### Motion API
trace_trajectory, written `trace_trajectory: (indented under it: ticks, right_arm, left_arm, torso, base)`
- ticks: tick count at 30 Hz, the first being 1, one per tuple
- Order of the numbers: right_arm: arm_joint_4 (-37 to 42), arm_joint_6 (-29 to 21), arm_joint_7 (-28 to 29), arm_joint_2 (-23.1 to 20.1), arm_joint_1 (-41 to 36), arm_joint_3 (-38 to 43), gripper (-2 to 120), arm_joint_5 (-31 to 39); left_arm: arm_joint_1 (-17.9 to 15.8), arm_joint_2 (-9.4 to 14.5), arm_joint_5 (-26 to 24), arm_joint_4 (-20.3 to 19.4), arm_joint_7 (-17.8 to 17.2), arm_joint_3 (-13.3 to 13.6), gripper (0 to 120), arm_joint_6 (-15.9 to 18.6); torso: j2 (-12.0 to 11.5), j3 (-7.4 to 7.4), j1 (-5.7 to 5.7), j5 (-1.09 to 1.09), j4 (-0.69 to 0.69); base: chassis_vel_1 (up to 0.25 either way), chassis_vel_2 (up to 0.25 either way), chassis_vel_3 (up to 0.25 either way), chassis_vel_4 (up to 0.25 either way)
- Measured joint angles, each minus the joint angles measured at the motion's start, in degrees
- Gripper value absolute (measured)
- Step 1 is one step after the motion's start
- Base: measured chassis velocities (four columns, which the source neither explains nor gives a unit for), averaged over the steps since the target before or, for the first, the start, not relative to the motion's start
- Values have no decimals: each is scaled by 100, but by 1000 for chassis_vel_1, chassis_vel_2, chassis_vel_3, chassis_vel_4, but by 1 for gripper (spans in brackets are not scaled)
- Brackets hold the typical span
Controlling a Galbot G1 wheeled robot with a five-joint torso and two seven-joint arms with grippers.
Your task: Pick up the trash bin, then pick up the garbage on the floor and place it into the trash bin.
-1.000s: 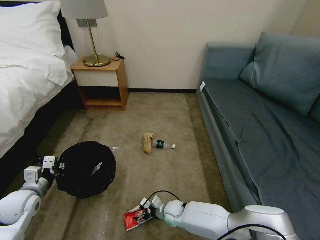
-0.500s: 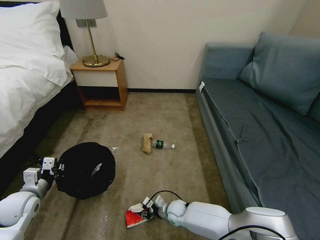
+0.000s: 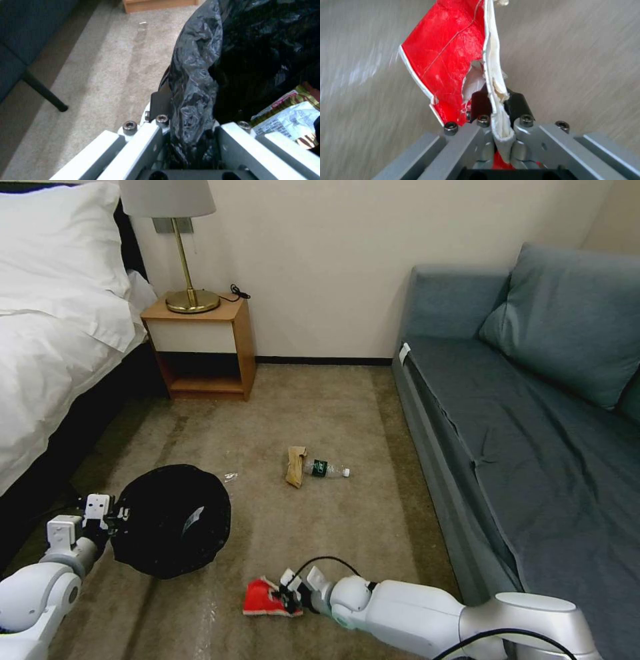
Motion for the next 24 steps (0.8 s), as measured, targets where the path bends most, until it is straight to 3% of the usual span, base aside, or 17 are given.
trace_trajectory:
  ticks: [7, 24]
  right_arm:
    - [279, -13, 41, -114, 233, 222, 1, 12]
    - [2129, -154, 299, -1372, 614, 1489, 1, 189]
  left_arm:
    - [-67, -79, 69, 104, 3, 39, 1, -51]
    - [-384, -39, 82, 314, -10, 272, 1, -49]
  torso:
    - [0, 0, 0, -2, 1]
    - [0, 0, 0, -1, -2]
  base:
    - [0, 0, 0, 0]
    - [0, 0, 0, 0]
